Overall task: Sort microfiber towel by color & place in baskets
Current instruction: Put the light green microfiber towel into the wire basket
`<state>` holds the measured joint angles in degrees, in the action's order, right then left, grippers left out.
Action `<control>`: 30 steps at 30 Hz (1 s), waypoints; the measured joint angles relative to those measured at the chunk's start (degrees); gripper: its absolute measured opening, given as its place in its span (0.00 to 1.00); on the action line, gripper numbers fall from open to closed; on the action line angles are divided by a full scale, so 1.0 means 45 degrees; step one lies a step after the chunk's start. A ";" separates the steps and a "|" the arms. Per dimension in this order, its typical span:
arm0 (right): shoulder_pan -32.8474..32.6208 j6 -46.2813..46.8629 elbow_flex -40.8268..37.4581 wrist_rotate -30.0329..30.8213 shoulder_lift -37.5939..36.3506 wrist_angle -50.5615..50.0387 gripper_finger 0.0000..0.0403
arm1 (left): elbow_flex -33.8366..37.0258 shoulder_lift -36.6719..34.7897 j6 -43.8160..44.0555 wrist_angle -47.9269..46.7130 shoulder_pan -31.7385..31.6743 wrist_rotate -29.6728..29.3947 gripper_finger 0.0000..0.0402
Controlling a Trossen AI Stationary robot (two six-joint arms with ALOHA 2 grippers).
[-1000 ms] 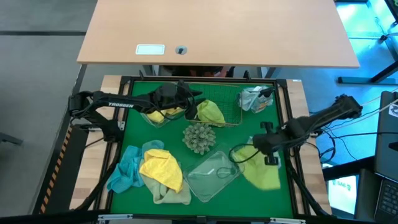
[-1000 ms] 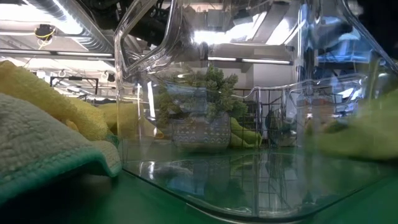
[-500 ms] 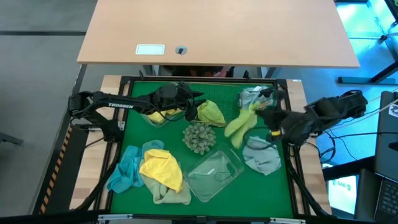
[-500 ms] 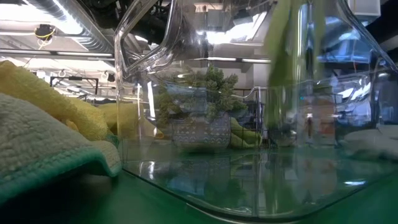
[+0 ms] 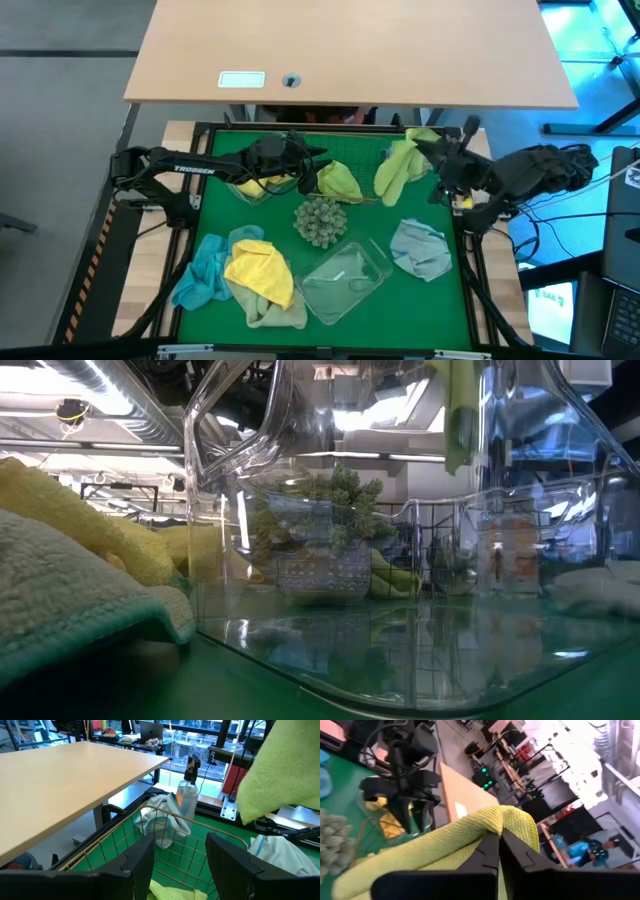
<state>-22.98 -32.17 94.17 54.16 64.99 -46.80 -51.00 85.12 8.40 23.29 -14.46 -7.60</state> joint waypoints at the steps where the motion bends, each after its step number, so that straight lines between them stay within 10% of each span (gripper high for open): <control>1: 0.0325 -0.0045 0.0000 -0.0618 0.0000 0.0095 0.00 | 0.0000 0.0000 0.0000 0.0000 0.0000 0.0000 0.42; 16: 0.7325 -0.0018 -0.0010 -0.7784 0.1619 0.0188 0.00 | 0.0005 0.0000 0.0000 0.0005 0.0000 0.0000 0.42; 30: 0.8441 0.0110 -0.0015 -1.0310 0.5168 -0.0469 0.01 | 0.0010 -0.2964 -0.0599 -0.3005 0.0488 0.0239 0.42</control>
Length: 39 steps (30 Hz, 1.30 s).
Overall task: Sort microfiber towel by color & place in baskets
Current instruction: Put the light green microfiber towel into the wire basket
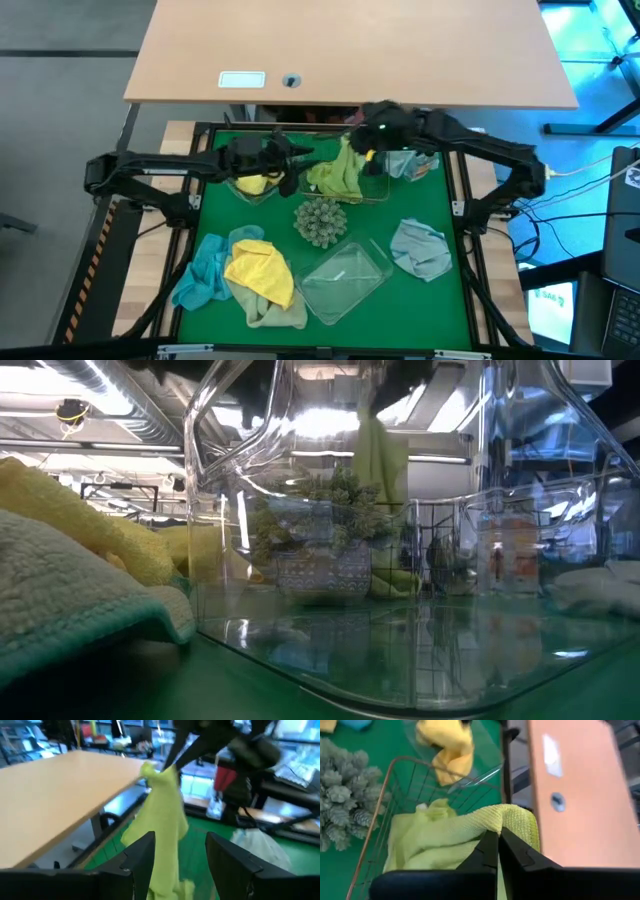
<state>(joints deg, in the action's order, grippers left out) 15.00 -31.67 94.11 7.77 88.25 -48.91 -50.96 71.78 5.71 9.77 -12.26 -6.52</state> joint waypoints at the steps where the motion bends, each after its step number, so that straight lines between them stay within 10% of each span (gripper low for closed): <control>1: 0.0000 -0.0011 0.0000 -0.0036 0.0265 -0.0028 0.01 | 0.0000 -0.0269 0.0017 -0.0523 0.0137 0.0009 0.42; 26: 0.0002 0.0363 -0.0006 -0.0185 0.3128 -0.1195 0.02 | 0.0000 -0.1937 0.3222 -0.7730 0.4985 0.1345 0.42; 39: -0.0117 0.0676 -0.0007 0.0851 0.3123 -0.1259 0.41 | 0.0000 -0.0411 0.5710 -0.7973 0.7047 0.1248 0.42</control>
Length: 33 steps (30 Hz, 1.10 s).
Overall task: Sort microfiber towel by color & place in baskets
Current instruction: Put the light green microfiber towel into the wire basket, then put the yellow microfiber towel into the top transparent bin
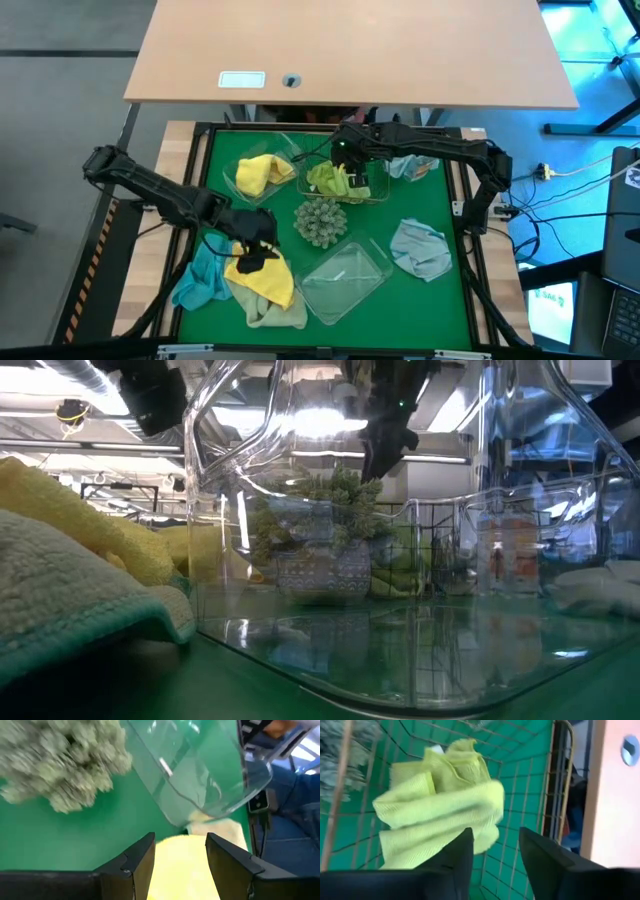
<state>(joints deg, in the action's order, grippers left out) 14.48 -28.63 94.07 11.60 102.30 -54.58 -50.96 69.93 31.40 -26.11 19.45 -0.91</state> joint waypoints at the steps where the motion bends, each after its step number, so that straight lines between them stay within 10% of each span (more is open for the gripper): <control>1: -0.0001 -0.0007 0.0002 0.0185 -0.0016 -0.0083 0.42 | 0.0000 0.0154 0.0139 -0.0007 0.0078 0.0015 0.42; 33: -0.3177 0.3655 0.0002 -0.0573 -0.4059 -0.3947 0.46 | 0.0000 0.3203 0.3374 -0.1746 0.0378 0.0024 0.42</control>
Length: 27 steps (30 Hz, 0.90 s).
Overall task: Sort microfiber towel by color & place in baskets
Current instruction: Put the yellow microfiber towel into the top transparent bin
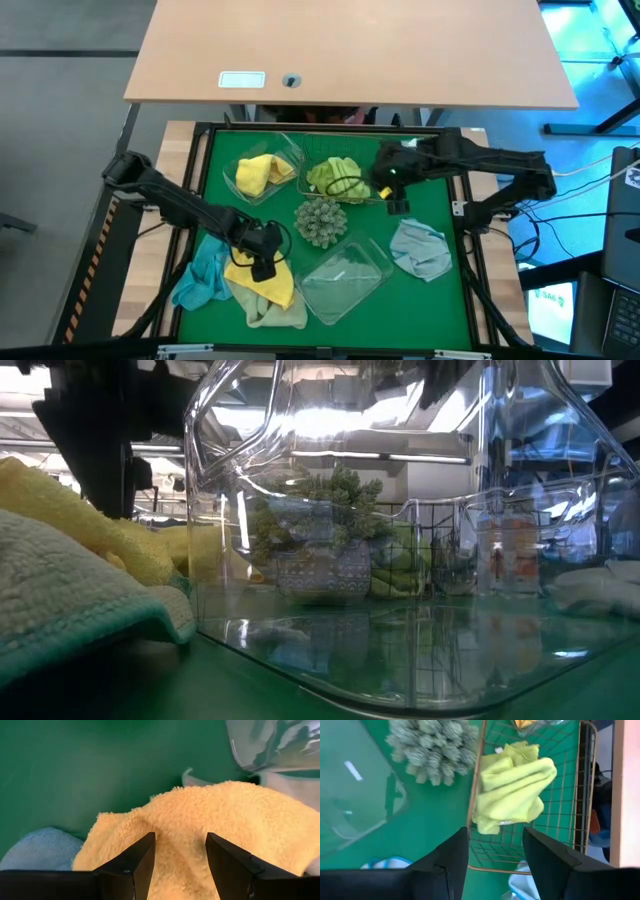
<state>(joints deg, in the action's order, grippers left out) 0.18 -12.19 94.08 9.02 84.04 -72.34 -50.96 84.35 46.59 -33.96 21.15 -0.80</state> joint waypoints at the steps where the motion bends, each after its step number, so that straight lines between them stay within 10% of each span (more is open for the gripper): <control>1: -0.0239 0.0178 0.0000 0.0182 -0.0117 -0.0013 0.46 | 0.0000 0.0128 0.0000 0.0090 0.0000 -0.0005 0.42; 27: -0.3798 0.4301 -0.0437 0.4073 -0.1686 -0.2150 0.46 | 0.0000 0.0502 -0.0123 0.0355 -0.0005 0.0139 0.05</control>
<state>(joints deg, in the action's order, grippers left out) -16.91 7.17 92.12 27.35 76.45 -82.01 -50.96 86.60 46.04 -32.37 21.12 -0.17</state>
